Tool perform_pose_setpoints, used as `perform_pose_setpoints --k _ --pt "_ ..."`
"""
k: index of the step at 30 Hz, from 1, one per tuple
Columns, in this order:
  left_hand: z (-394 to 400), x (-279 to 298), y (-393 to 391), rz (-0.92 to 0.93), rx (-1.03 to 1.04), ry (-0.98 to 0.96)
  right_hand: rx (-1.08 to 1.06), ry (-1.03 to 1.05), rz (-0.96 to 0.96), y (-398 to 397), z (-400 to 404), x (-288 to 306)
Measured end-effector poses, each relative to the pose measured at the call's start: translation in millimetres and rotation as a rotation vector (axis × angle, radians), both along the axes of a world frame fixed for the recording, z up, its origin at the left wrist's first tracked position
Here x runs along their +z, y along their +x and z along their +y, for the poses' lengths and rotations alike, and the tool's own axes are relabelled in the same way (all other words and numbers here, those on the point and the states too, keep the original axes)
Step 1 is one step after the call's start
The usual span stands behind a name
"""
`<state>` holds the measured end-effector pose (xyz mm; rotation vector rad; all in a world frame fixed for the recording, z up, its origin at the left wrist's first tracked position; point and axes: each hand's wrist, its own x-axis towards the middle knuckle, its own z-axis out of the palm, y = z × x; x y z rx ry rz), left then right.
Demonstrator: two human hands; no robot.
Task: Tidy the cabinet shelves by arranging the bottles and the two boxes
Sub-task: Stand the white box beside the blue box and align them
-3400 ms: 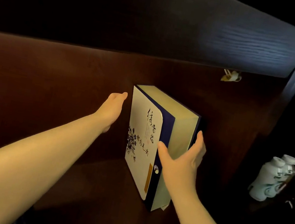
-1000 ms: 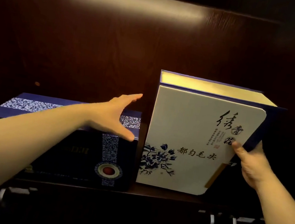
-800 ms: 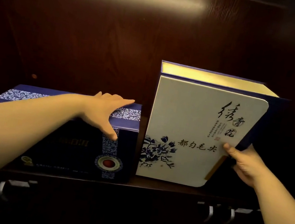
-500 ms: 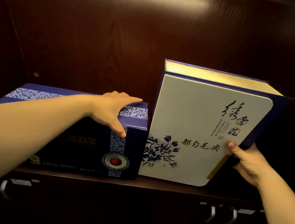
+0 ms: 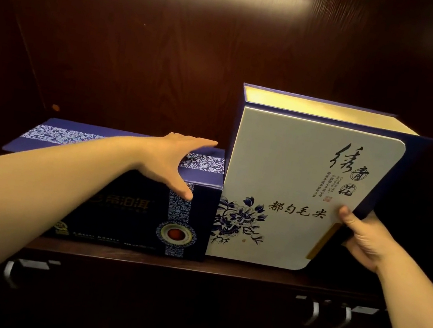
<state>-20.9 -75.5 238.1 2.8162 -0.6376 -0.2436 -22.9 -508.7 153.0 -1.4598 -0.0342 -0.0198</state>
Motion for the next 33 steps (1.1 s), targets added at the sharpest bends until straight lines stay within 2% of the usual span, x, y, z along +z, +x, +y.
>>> perform_pose_setpoints --k 4,9,20,28,33 --pt "21 -4 -11 -0.023 -0.007 0.094 0.014 0.005 0.026 7 -4 -4" --pt "55 3 -15 0.004 0.105 0.233 0.089 -0.001 0.121 12 -15 -7" --pt "69 3 -15 -0.007 0.145 0.107 0.28 -0.158 0.263 45 -55 -2" --pt "66 4 -7 0.001 0.179 0.067 0.336 -0.104 0.328 66 -77 -16" --pt "65 4 -11 0.006 0.174 0.075 0.365 -0.104 0.278 64 -73 -14"
